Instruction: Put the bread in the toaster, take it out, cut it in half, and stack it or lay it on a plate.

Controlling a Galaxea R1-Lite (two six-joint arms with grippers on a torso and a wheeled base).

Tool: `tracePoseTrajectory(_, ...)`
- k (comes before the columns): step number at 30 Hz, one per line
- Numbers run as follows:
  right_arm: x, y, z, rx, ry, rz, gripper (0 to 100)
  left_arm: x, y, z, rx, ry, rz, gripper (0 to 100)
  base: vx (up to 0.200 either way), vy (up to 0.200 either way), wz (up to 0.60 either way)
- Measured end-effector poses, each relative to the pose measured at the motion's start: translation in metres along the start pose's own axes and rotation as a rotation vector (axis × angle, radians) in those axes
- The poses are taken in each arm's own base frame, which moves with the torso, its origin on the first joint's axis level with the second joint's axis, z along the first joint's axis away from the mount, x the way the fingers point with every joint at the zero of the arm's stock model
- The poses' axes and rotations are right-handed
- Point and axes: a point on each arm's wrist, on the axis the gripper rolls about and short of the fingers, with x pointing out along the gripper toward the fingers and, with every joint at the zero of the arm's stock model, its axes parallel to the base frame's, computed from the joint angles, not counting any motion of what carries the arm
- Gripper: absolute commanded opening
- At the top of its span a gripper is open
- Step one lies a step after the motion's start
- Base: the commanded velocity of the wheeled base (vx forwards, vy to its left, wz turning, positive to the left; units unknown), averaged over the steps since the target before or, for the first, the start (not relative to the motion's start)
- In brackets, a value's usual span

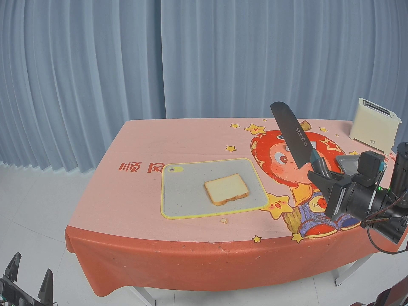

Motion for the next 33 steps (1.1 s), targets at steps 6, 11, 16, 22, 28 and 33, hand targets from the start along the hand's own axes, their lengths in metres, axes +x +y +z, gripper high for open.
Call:
tracePoseTrajectory(6, 0.000, 0.001, 0.000, -0.003, -0.001, 0.002, 0, 0.000, 0.000, 0.000, 0.001, 0.000, 0.000, 100, 0.000, 0.000, 0.00)
tracePoseTrajectory(11, 0.002, 0.002, 0.003, -0.008, -0.006, 0.007, 0, 0.000, 0.000, 0.000, 0.001, 0.000, 0.000, 100, 0.000, 0.000, 0.00)
tracePoseTrajectory(16, 0.003, 0.002, 0.008, -0.001, -0.046, 0.025, 0, 0.000, 0.000, 0.000, 0.002, 0.000, 0.000, 100, 0.000, 0.000, 0.00)
tracePoseTrajectory(22, 0.004, 0.003, 0.012, 0.018, -0.073, 0.072, 0, 0.000, 0.000, 0.000, 0.002, 0.000, 0.000, 100, 0.000, 0.000, 0.00)
tracePoseTrajectory(28, 0.004, 0.003, 0.010, 0.016, -0.065, 0.083, 0, 0.000, 0.000, 0.000, 0.002, 0.000, 0.000, 100, 0.000, 0.000, 0.00)
tracePoseTrajectory(33, 0.003, 0.004, 0.005, -0.002, -0.035, 0.162, 0, 0.000, 0.000, 0.000, 0.002, 0.000, 0.000, 100, 0.000, 0.000, 0.00)
